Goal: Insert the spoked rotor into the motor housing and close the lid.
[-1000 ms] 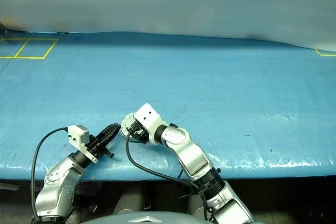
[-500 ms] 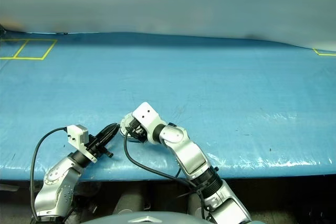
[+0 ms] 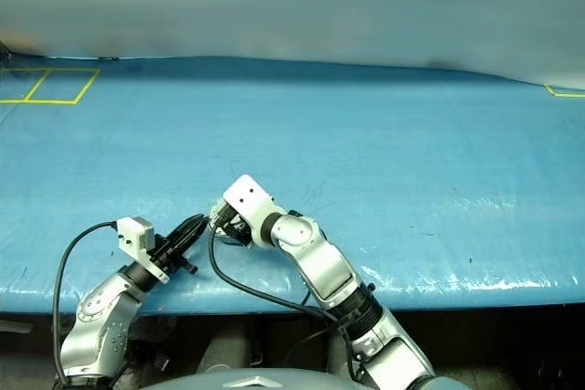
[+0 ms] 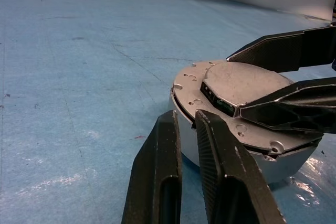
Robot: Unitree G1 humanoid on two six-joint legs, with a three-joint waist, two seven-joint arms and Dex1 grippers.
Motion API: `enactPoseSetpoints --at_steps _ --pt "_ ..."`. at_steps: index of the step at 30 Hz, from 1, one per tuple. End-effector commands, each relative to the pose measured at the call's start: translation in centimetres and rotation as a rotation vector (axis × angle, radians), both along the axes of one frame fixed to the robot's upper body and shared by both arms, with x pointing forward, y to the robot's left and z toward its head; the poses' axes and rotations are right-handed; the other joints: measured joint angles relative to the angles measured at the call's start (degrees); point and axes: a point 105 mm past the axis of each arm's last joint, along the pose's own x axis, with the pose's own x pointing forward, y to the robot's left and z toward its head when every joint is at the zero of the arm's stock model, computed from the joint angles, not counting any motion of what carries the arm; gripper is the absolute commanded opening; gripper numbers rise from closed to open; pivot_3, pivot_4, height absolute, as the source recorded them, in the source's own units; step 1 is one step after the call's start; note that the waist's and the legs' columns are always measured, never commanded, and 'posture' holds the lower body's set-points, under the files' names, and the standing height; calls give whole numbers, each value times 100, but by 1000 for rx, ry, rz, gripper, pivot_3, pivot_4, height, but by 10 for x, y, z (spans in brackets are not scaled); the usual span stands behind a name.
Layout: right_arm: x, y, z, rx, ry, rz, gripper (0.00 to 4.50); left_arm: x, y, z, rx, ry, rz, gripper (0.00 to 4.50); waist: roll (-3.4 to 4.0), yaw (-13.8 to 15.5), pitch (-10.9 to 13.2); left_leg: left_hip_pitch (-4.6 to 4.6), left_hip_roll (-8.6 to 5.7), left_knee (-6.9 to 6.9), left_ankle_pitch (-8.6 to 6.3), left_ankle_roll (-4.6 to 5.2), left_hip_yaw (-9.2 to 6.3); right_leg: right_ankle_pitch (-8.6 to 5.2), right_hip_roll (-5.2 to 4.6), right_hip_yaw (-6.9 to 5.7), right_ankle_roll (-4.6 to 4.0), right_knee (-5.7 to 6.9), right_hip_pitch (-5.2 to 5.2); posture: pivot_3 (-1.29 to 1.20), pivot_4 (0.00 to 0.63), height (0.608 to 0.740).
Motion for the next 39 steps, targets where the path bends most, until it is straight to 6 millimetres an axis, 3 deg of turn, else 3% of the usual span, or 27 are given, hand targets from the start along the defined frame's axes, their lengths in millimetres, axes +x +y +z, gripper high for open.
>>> enactPoseSetpoints --at_steps 1,10,17,23,27,39 --pt "14 -20 -11 -80 -19 -58 3011 0 1 4 12 -16 -2 557 1 9 1 0 -1 0 0 0 1 0 -3 -2 0 0 0 0 150 740" --pt "25 -27 5 2 7 -115 3011 -3 5 -7 62 23 2 557 1 32 1 -17 -15 -2 1 2 0 1 -8 -13 0 -5 -11 0 150 740" --pt "18 -22 7 18 9 -82 3011 2 2 -32 192 121 -8 557 16 36 -1 -13 -18 -3 0 1 -1 0 -7 -16 0 -4 -10 0 150 740" --pt "5 -15 14 56 8 10 3011 25 -5 -28 121 98 64 557 24 84 -4 -10 -19 -1 1 2 -3 0 -13 -21 1 -2 -2 0 150 740" --pt "-2 -11 15 64 5 45 3011 31 -23 -29 79 106 -9 557 24 80 -4 -10 -40 -2 11 19 -6 0 -8 -23 1 -2 -1 0 150 740" --pt "-3 -7 16 101 50 21 3011 17 -49 -25 -37 140 -181 557 23 71 -4 -12 -41 -3 15 29 -5 0 -10 -21 1 -8 -1 0 150 740"
